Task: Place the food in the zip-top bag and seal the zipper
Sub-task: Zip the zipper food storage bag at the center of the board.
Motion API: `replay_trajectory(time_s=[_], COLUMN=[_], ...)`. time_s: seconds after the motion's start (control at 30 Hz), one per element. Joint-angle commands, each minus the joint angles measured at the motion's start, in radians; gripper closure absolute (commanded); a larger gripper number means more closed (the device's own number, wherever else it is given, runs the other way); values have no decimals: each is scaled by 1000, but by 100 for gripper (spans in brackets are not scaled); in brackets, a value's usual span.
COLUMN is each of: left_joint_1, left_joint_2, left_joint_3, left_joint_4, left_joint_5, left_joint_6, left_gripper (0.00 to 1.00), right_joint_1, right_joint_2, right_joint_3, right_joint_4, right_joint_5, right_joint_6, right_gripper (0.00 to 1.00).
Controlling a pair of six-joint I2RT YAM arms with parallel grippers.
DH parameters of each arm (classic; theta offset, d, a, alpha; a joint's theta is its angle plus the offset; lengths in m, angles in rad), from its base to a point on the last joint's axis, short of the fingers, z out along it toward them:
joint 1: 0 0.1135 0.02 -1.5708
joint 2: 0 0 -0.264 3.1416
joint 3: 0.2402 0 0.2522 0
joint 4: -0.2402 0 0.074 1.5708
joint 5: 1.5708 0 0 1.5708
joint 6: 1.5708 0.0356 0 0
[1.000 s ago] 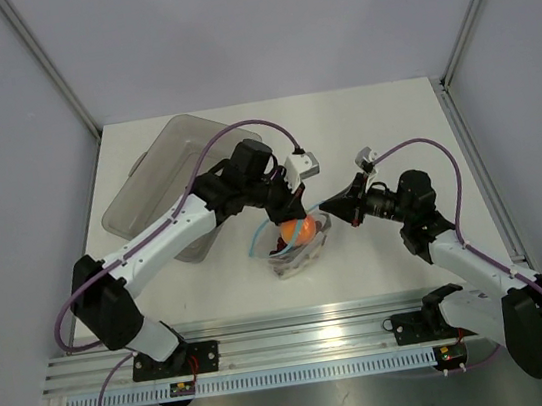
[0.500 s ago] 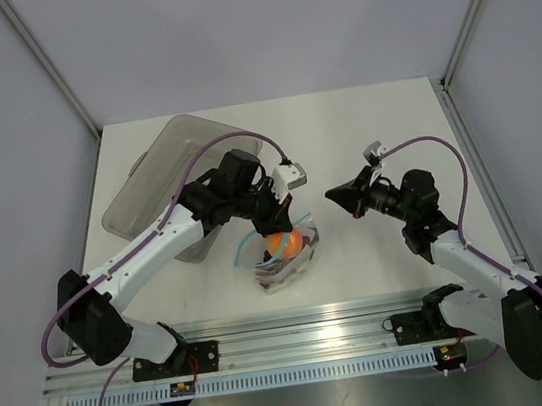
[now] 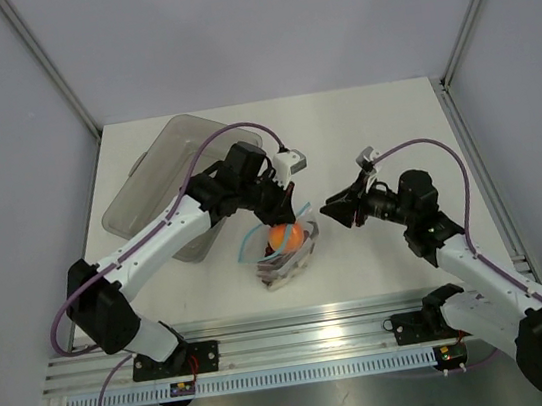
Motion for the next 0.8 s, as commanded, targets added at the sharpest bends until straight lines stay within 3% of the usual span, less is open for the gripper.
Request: replay_trajectory(time_s=[0.0, 0.37, 0.53, 0.77], left_joint_1=[0, 0, 0, 0], left_joint_2=[5, 4, 5, 13], left_joint_3=[51, 12, 12, 25], left_joint_4=[59, 147, 176, 199], left_joint_5=[-16, -70, -150, -298], left_joint_6=[-138, -278, -373, -473], left_gripper=[100, 100, 100, 100], right_joint_1=[54, 164, 245, 348], right_joint_2=[-83, -51, -51, -63], right_joint_3=[51, 183, 249, 310], right_joint_4=[-102, -334, -484, -618], right_joint_5=[101, 363, 553, 698], right_joint_6=[-5, 261, 403, 502], right_gripper=[57, 52, 50, 50])
